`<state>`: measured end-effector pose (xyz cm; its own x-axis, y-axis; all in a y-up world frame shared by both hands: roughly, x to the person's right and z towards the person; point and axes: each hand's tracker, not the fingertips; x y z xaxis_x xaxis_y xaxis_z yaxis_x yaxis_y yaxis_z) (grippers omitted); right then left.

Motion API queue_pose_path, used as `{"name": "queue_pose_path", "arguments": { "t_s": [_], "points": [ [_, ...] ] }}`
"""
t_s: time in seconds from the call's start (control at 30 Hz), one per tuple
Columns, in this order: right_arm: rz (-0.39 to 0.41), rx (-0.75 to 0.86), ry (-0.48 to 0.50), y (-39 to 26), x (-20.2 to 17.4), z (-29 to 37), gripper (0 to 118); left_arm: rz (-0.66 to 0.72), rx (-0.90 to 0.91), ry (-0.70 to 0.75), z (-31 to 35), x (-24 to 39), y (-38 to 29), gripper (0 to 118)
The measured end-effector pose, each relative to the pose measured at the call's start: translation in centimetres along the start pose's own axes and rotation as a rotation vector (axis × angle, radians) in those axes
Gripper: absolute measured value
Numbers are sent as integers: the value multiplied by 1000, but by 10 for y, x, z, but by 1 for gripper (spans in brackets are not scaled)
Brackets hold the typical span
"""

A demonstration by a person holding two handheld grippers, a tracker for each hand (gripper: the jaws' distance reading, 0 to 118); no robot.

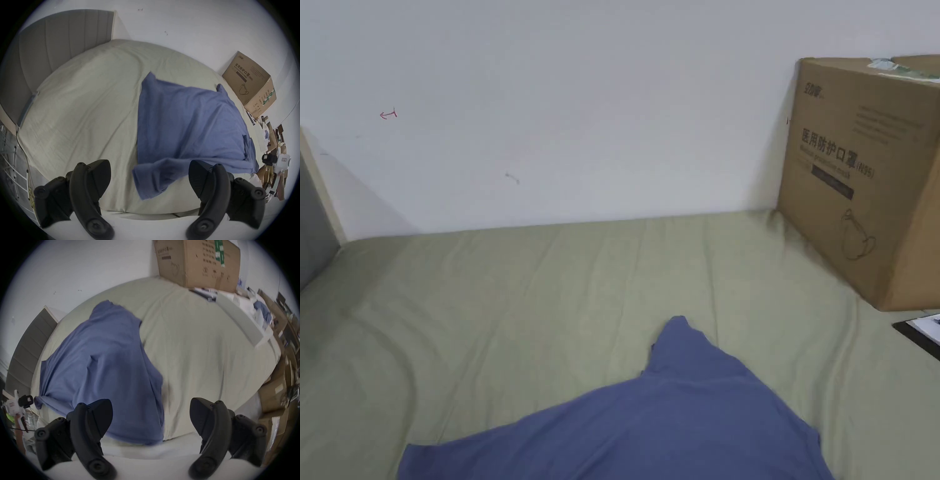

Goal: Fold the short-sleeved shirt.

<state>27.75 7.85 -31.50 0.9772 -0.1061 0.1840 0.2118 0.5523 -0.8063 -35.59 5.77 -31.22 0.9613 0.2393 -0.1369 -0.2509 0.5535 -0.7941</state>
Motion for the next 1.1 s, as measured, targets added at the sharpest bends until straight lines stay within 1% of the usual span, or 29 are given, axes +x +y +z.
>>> {"name": "queue_pose_path", "arguments": {
  "t_s": [0.03,0.07,0.1,0.13,0.17,0.2,0.27,0.33,0.37,0.43,0.5,0.57,0.6,0.67,0.7,0.73,0.77,0.8,0.83,0.87,0.9,0.93,0.97,1.0,1.03,1.07,1.1],
  "points": [
    [27,32,8,8,-7,5,90,0,11,4,3,6,5,97],
    [49,64,22,17,-14,11,75,-3,35,8,7,10,12,87],
    [73,90,37,25,-20,15,49,-18,82,-5,10,17,17,60],
    [89,104,47,32,-27,17,32,-23,102,-10,11,24,21,37],
    [91,101,58,39,-36,17,20,-36,113,2,10,34,25,17],
    [88,84,73,47,-43,14,13,-58,139,21,6,40,30,1],
    [70,60,132,56,-52,6,0,-68,164,38,1,53,36,0],
    [74,56,186,63,-62,-5,0,-74,161,21,-4,63,44,0],
    [78,28,191,68,-66,-16,0,-67,163,27,-10,67,47,0],
    [50,40,182,76,-75,-34,0,-47,149,27,-17,72,53,0],
    [19,15,215,96,-77,-64,0,-33,150,19,-24,72,55,0],
    [22,13,228,122,-81,-89,1,-30,129,15,-29,75,60,0],
    [39,5,225,136,-84,-100,25,-35,120,15,-32,70,59,0],
    [103,-37,161,172,-88,-135,45,-48,139,21,-32,67,59,0],
    [106,-38,120,189,-90,-154,56,-45,141,23,-31,65,61,0],
    [112,-47,115,202,-90,-173,91,-42,147,26,-29,64,58,0],
    [106,-54,125,220,-90,-195,109,-34,146,34,-29,63,59,0],
    [103,-70,120,236,-89,-215,115,-34,145,42,-30,61,60,0],
    [112,-93,107,248,-90,-232,113,-38,142,52,-31,60,61,0],
    [111,-119,59,260,-91,-249,108,-35,127,70,-31,61,58,0],
    [127,-125,26,267,-95,-263,100,-35,123,76,-32,59,56,0],
    [145,-121,30,274,-97,-274,94,-19,110,68,-35,55,56,0],
    [147,-127,23,279,-98,-283,88,39,84,27,-38,49,56,0],
    [146,-134,19,282,-98,-291,86,95,80,-18,-45,40,52,0],
    [139,-155,20,282,-100,-297,86,122,69,-19,-48,35,50,0],
    [103,-198,33,280,-99,-305,86,136,60,-8,-50,33,49,0],
    [101,-201,33,276,-99,-310,85,116,66,6,-52,32,48,0]
  ]
}}
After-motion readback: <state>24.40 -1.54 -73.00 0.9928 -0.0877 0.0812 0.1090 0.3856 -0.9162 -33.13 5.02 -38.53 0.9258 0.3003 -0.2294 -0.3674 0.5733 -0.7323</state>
